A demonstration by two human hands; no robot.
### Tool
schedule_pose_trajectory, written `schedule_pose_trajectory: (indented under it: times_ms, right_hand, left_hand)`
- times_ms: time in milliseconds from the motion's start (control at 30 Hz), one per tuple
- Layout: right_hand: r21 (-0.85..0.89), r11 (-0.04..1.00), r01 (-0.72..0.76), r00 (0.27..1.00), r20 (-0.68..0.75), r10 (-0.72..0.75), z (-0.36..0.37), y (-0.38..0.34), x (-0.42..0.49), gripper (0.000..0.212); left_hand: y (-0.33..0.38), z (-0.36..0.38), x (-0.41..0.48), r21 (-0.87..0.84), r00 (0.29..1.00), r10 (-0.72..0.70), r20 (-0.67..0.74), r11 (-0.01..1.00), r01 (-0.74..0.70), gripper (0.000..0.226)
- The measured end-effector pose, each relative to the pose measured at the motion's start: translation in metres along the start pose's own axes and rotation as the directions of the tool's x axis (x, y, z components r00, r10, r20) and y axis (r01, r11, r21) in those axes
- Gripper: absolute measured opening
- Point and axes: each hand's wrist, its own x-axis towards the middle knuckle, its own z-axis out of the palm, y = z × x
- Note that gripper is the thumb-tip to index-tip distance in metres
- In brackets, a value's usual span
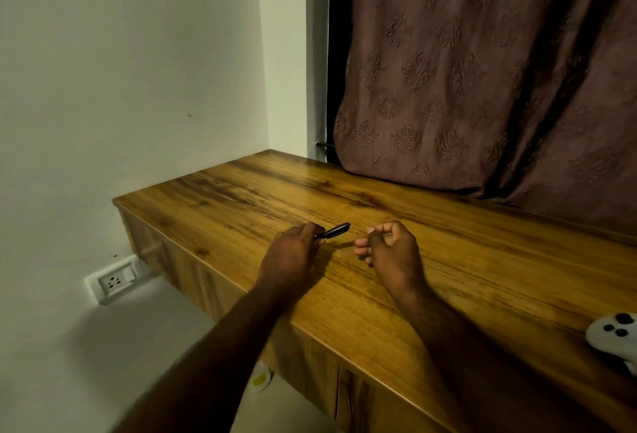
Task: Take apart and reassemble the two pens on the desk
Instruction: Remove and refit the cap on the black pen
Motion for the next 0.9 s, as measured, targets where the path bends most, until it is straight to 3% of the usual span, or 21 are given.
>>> schedule_pose_trajectory:
  times_ms: [100,300,567,767,900]
  right_hand:
    - [-0.006,1.0,-0.01,1.0,-0.005,0.01,0.0001,-0.0001,0.0007,0.005]
    - [-0.061,0.998,0.003,1.0,-0.02,-0.004,-0.0018,0.0037,0.0039,0.007]
    - [0.159,0.981,-0.111,0.993,0.047,0.105,-0.0041,0.0012,0.0027,0.005]
    - [0.413,0.891,-0.189,0.98,0.13,0.148,-0.0046,-0.0003,0.0047,0.005]
    - [0.448,0.87,-0.207,0.976,0.156,0.151,-0.0046,0.0003,0.0054,0.005]
  left_hand:
    - [0.0019,-0.0014,-0.0001,-0.021,1.0,0.02,-0.024,1.0,-0.021,0.044]
    - [0.002,-0.0022,-0.0005,-0.024,1.0,0.013,-0.019,1.0,-0.014,0.04]
    - [0.0012,-0.0002,-0.0008,-0.023,0.999,0.031,-0.032,0.999,-0.031,0.036]
    - [0.0053,-0.0017,-0.0006,-0.012,0.998,0.061,-0.025,0.998,-0.062,0.034]
    - [0.0044,-0.0004,0.0011,-0.003,0.994,0.105,-0.019,0.994,-0.105,0.032]
